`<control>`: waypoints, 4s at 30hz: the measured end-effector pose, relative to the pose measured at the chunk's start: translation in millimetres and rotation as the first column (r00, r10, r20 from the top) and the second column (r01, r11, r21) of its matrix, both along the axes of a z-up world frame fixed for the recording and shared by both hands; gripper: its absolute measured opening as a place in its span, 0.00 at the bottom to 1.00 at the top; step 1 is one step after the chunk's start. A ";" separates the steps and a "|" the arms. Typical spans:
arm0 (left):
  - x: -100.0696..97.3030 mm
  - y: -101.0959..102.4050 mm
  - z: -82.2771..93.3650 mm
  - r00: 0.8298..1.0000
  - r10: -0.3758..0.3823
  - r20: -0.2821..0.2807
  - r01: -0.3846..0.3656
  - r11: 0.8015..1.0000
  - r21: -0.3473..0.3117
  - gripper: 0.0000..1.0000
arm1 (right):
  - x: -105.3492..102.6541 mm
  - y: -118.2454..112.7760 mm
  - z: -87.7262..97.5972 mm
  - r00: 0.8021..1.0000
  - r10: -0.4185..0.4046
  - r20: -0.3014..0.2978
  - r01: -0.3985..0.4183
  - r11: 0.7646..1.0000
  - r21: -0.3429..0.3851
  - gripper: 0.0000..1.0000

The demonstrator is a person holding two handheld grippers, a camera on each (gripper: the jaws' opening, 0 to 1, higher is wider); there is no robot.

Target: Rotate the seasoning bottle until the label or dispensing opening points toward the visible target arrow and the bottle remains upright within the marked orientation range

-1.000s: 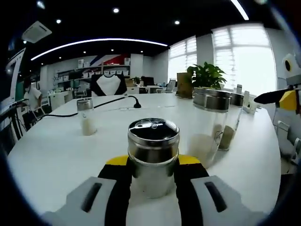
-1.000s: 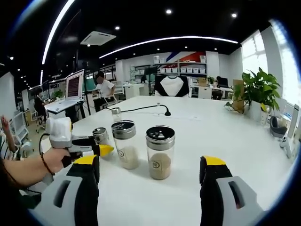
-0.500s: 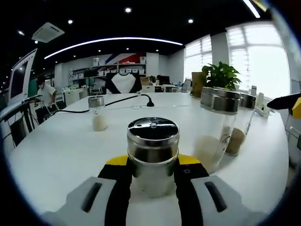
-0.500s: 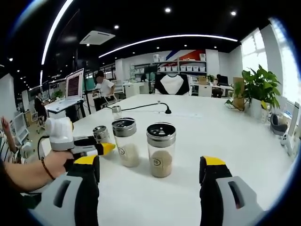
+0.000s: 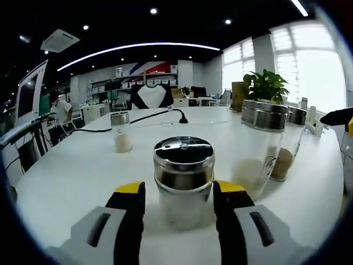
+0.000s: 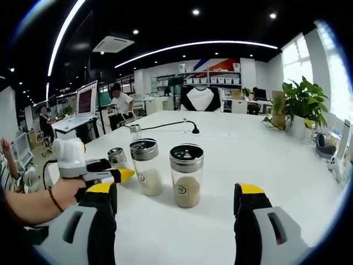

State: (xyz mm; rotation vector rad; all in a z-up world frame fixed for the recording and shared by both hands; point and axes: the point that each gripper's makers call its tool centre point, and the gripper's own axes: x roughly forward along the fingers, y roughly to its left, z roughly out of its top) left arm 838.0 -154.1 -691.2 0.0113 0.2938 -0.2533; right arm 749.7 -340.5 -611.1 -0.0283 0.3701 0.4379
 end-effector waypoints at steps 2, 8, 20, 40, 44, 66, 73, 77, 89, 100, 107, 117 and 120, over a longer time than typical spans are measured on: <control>-1.3 0.5 3.7 1.000 -0.011 0.018 0.011 1.000 -0.011 0.53 | -0.2 0.4 -0.5 1.000 0.000 -0.002 0.000 1.000 0.001 0.89; -6.2 10.6 7.5 0.999 -0.038 0.027 0.037 0.998 0.043 0.55 | -0.9 1.9 -0.7 1.000 0.005 -0.005 -0.005 1.000 0.002 0.89; -13.1 2.9 24.9 0.951 -0.293 0.097 0.289 0.956 0.046 0.65 | -0.4 2.3 6.3 1.000 0.002 0.015 -0.002 1.000 0.014 0.90; -23.0 -12.9 13.3 0.610 -0.791 -0.045 0.792 0.607 0.059 0.68 | 1.0 4.7 11.2 1.000 0.011 0.029 -0.011 0.999 0.034 0.89; -19.8 -17.0 21.6 0.563 -0.826 -0.027 0.827 0.562 0.020 0.68 | 1.2 3.9 12.0 0.999 0.012 0.030 -0.013 1.000 0.027 0.89; -26.1 -30.2 15.9 0.428 -0.900 -0.077 0.904 0.428 0.019 0.42 | 0.1 3.4 12.9 0.999 0.015 0.028 -0.016 0.999 0.027 0.89; -27.7 -31.7 16.9 0.436 -0.897 -0.074 0.900 0.435 0.026 0.38 | -0.6 1.8 13.6 0.999 0.011 0.032 -0.012 1.000 0.025 0.89; -28.0 -31.7 16.6 0.439 -0.896 -0.072 0.898 0.438 0.035 0.38 | -0.8 3.0 12.8 1.000 0.014 0.027 -0.015 0.999 0.031 0.89; -24.5 -30.7 15.7 0.479 -0.876 -0.064 0.878 0.477 0.040 0.38 | -1.7 5.8 7.6 1.000 0.023 0.007 -0.023 0.999 0.033 0.89; -21.7 -31.0 16.4 0.558 -0.829 -0.013 0.830 0.558 0.009 0.37 | -2.3 10.8 8.5 0.999 0.041 0.016 -0.042 0.999 0.033 0.89; -20.3 -30.2 16.2 0.599 -0.800 -0.011 0.800 0.599 0.016 0.37 | -3.4 13.3 8.5 0.999 0.047 0.012 -0.047 0.999 0.028 0.89; -11.7 -24.9 14.9 0.698 -0.716 0.002 0.716 0.698 0.009 0.37 | -3.2 13.5 7.7 0.999 0.044 0.006 -0.044 0.999 0.024 0.88; -11.0 -23.0 14.6 0.719 -0.695 0.008 0.695 0.719 0.004 0.37 | -3.2 14.3 8.3 0.999 0.046 0.006 -0.046 0.999 0.029 0.88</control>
